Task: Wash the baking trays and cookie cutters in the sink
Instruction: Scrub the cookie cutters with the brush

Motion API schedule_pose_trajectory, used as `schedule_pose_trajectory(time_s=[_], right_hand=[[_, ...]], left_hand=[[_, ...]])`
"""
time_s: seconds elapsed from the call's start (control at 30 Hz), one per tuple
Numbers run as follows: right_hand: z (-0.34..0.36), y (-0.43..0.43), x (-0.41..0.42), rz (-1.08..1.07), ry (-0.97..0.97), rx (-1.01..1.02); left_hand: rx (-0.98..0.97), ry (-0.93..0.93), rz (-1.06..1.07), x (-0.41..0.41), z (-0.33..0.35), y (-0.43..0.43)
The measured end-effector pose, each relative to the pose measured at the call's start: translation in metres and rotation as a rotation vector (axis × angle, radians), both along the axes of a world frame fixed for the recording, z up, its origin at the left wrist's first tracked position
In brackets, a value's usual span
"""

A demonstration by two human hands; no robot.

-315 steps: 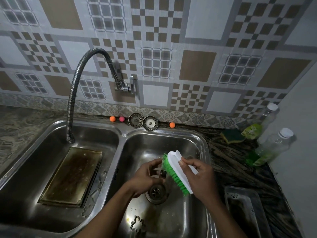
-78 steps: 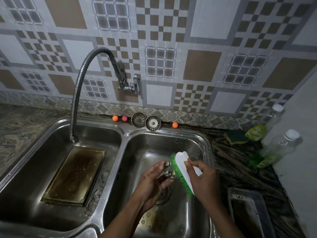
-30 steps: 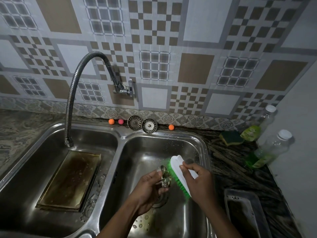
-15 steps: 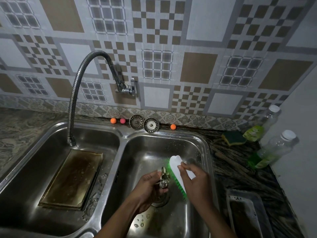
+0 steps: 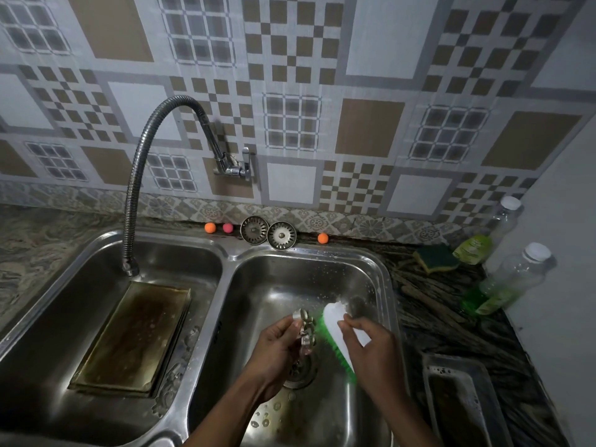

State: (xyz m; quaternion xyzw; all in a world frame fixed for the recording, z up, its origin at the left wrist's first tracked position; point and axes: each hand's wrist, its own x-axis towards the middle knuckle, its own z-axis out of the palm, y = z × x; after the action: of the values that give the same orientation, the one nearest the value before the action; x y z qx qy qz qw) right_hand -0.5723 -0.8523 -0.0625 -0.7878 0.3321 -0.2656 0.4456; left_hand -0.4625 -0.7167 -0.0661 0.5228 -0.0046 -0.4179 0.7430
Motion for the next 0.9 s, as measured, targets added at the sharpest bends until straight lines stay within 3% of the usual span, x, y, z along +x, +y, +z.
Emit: schedule_pose_trajectory(time_s=[0.17, 0.37, 0.7, 0.9], right_hand=[[0.009, -0.001, -0.005, -0.031, -0.004, -0.051], [0.033, -0.032, -0.055, -0.218, -0.028, -0.093], [0.010, -0.035, -0.165, -0.383, 0.242, -0.016], [0.011, -0.029, -0.167, -0.388, 0.210, -0.004]], left_hand=[[-0.041, 0.020, -0.022, 0.000, 0.003, -0.002], [0.125, -0.115, 0.024, 0.005, -0.011, -0.001], [0.273, -0.201, 0.034, -0.010, -0.013, 0.006], [0.272, -0.260, -0.005, -0.022, 0.005, 0.014]])
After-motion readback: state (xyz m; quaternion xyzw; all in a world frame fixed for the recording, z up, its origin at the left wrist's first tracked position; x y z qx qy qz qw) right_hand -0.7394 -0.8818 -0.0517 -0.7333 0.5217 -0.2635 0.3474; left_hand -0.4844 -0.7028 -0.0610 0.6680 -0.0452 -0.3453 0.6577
